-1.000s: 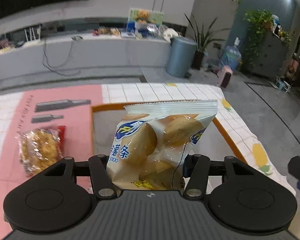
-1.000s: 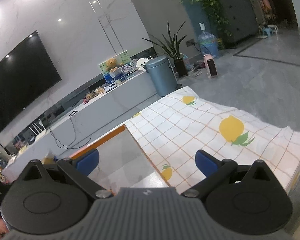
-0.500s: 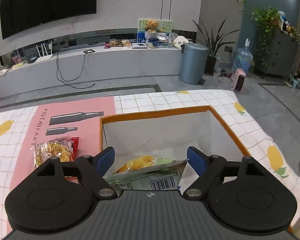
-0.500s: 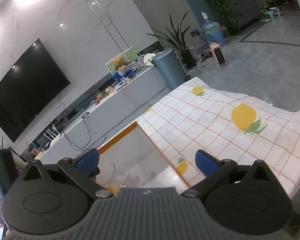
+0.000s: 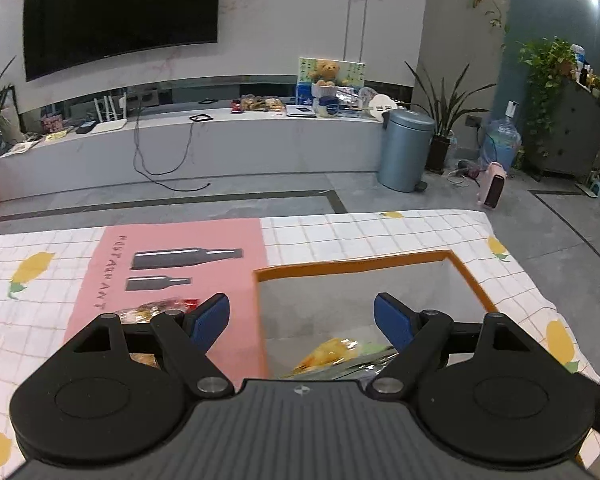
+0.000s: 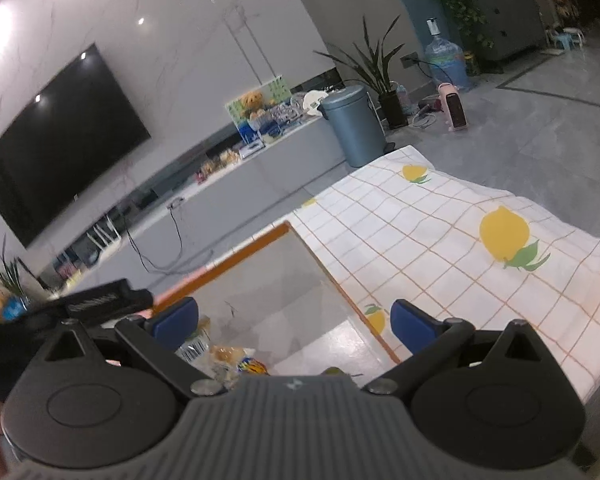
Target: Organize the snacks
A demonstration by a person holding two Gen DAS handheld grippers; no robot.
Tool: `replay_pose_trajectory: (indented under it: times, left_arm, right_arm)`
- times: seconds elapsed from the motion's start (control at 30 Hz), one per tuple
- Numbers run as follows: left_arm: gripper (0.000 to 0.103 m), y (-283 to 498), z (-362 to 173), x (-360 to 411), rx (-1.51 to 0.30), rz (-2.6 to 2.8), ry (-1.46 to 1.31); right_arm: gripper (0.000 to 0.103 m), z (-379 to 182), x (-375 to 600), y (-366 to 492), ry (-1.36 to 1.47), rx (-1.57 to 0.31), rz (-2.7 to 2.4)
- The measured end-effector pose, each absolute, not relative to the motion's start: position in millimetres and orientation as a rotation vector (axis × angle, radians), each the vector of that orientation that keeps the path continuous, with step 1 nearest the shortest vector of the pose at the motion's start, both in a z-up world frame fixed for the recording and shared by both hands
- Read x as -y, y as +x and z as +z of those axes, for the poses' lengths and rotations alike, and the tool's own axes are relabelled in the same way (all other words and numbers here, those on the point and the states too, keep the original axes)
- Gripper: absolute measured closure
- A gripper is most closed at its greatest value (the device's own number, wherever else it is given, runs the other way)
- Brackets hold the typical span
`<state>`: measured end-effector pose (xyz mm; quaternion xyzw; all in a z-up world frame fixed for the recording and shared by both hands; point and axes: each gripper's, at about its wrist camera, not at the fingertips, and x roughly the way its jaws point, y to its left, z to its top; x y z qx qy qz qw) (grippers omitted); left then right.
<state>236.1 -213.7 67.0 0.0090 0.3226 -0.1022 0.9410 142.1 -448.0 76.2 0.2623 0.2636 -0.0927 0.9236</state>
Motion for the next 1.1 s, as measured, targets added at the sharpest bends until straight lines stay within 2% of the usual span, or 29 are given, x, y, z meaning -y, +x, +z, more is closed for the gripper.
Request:
replay_pose_trajectory:
  times: [0.03,0.07,0.17,0.27,0.4,0.5,0.6,0.63,0.67,0.73,0.77,1.03,1.1]
  left_arm:
    - [0.007,232,67,209,-0.658,-0.204,0.019]
    - [0.007,228,68,205,-0.658,-0.202,0.022]
    - [0.007,211,68,190,-0.649,-0.204,0.05]
    - [0.007,192,70,174,-0.649,-0.19,0.062]
    - [0.007,172,72,155,-0.659,-0.203,0.074]
    - [0.007,161,72,141,-0.661,-0.201,0.104]
    - [0.007,151,74,124,-0.635,-0.201,0.098]
    - [0.007,149,75,118,-0.629,-0.201,0.102]
    - [0.007,147,75,113,-0.626,-0.201,0.106]
    - [0.007,144,74,101,-0.624,-0.196,0.104]
    - [0.007,142,75,95,-0.618,-0.194,0.099]
    - [0.007,141,60,34,-0.615,-0.094,-0.004]
    - [0.007,149,54,20,-0.623,-0.057,-0.011]
  right_arm:
    - [0.012,75,444,145,0.517,-0.554,-0.158]
    - [0.029,75,437,148,0.473,-0.576,-0.112]
    - [0.053,73,408,165,0.26,-0.65,-0.043]
    - [0.068,68,381,190,0.105,-0.711,-0.007]
    - [0.071,58,370,217,0.13,-0.771,0.048]
    - [0.071,40,351,240,0.024,-0.878,0.094]
    - [0.072,23,337,263,-0.032,-0.909,0.078]
    - [0.072,21,337,267,-0.028,-0.875,0.017]
    - [0.08,24,339,270,-0.004,-0.859,-0.053]
    - [0.081,37,344,258,0.046,-0.717,-0.082]
    - [0.081,43,344,255,0.058,-0.71,-0.074]
    - [0.079,79,324,212,0.161,-0.531,0.008]
    - [0.07,87,310,200,0.196,-0.472,0.075]
